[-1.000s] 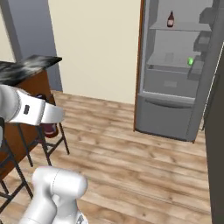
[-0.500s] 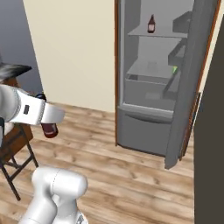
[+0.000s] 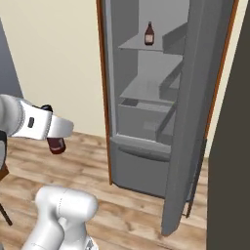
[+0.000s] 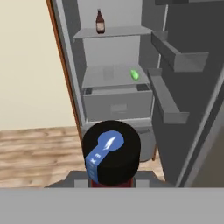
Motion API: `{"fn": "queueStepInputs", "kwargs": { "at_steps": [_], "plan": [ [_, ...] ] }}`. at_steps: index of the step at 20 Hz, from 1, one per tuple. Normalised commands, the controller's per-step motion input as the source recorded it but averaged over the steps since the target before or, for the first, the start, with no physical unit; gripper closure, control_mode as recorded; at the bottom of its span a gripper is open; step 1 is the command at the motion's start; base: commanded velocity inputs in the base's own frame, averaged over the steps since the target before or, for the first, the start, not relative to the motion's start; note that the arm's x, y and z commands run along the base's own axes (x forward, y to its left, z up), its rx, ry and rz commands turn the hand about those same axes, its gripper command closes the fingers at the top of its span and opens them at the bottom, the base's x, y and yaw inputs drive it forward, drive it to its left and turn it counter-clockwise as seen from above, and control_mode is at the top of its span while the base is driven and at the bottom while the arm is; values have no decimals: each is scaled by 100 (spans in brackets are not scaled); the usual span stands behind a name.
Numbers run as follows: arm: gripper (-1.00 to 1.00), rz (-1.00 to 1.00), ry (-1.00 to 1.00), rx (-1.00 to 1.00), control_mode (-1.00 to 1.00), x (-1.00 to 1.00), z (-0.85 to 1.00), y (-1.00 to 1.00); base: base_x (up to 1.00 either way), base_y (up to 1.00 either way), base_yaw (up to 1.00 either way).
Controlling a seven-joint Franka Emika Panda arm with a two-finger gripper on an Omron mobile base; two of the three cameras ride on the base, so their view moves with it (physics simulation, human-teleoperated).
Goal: Place the condiment bottle and ketchup from the counter to the top shelf of the fridge. If the existing items in the fridge are on the top shelf, move them to other shelves.
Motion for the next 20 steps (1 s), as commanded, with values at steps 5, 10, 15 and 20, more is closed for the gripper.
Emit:
{"fn": "queueStepInputs", "kwargs": {
  "at_steps": [5, 10, 15, 20],
  "plan": [
    [100, 0, 0, 0, 100, 0, 0, 0, 100, -20, 0],
    [100, 0, 0, 0, 100, 0, 0, 0, 100, -36, 0],
    [100, 0, 0, 0, 100, 0, 0, 0, 99, -37, 0],
    [100, 0, 0, 0, 100, 0, 0, 0, 74, -62, -2]
  ]
}}
